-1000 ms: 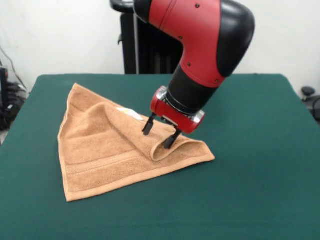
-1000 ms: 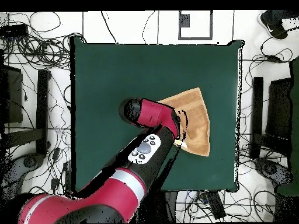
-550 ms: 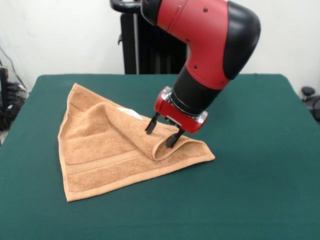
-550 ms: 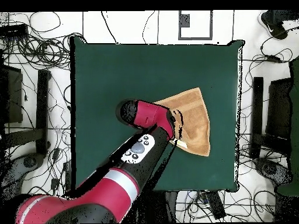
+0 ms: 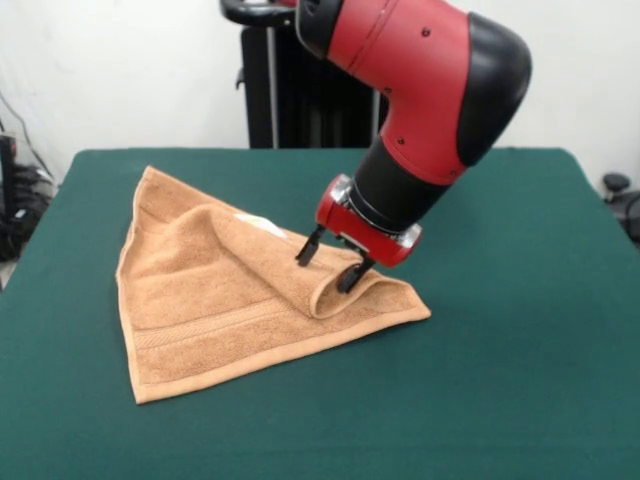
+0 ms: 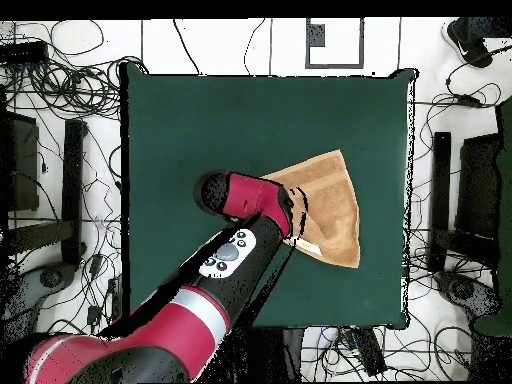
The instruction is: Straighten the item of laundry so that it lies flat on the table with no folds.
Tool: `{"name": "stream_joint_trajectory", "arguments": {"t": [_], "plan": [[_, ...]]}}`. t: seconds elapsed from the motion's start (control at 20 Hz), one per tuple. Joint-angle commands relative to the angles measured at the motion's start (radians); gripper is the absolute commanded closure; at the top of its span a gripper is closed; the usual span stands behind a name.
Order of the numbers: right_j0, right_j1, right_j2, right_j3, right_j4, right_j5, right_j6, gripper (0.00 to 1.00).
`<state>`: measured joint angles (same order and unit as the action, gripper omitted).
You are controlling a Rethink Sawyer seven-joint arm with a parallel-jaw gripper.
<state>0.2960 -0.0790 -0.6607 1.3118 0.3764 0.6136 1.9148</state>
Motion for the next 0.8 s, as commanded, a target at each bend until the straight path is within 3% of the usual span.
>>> {"name": "stream_joint_trajectory", "arguments": {"t": [0.05, 0.8], "plan": [[0.027, 0.019, 0.039, -0.020, 0.033, 0.122, 0.300, 0.00], [0.032, -0.015, 0.033, 0.037, 0.027, 0.080, 0.289, 0.00]]}}
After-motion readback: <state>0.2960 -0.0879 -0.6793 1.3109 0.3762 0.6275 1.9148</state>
